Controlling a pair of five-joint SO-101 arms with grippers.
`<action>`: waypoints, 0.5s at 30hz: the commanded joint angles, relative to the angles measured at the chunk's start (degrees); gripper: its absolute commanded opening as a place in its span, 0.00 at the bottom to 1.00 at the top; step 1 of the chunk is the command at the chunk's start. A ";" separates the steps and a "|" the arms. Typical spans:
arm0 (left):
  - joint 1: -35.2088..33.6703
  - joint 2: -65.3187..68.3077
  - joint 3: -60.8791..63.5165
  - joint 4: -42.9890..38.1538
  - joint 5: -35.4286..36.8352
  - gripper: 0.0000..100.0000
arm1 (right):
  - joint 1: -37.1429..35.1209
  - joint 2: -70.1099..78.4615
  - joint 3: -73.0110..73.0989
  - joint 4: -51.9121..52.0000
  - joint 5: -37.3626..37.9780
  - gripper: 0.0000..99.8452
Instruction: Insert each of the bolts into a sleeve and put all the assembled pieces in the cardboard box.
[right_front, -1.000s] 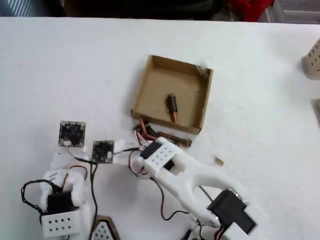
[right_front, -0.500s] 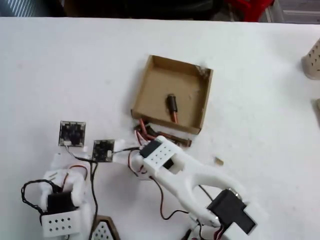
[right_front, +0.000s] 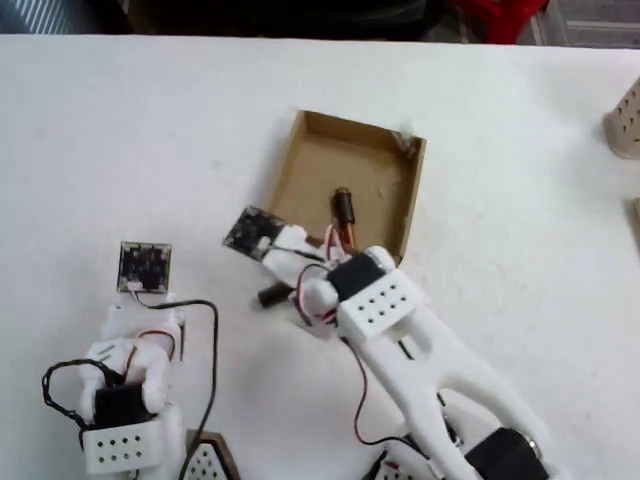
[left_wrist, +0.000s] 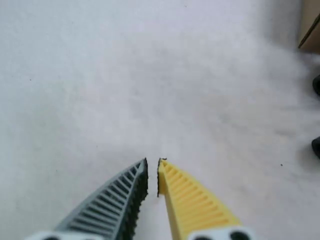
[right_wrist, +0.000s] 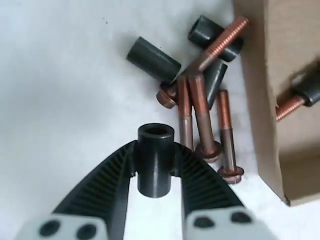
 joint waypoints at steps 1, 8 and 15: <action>-0.40 -0.13 -0.09 0.18 -0.53 0.07 | 4.62 -5.67 -2.37 3.82 -3.16 0.02; -0.13 -0.40 -0.09 -0.18 -0.44 0.07 | 19.91 -9.54 -0.44 5.58 -13.63 0.02; -0.04 -0.40 -0.09 -2.64 -0.44 0.07 | 34.33 -9.54 6.51 0.31 -16.18 0.02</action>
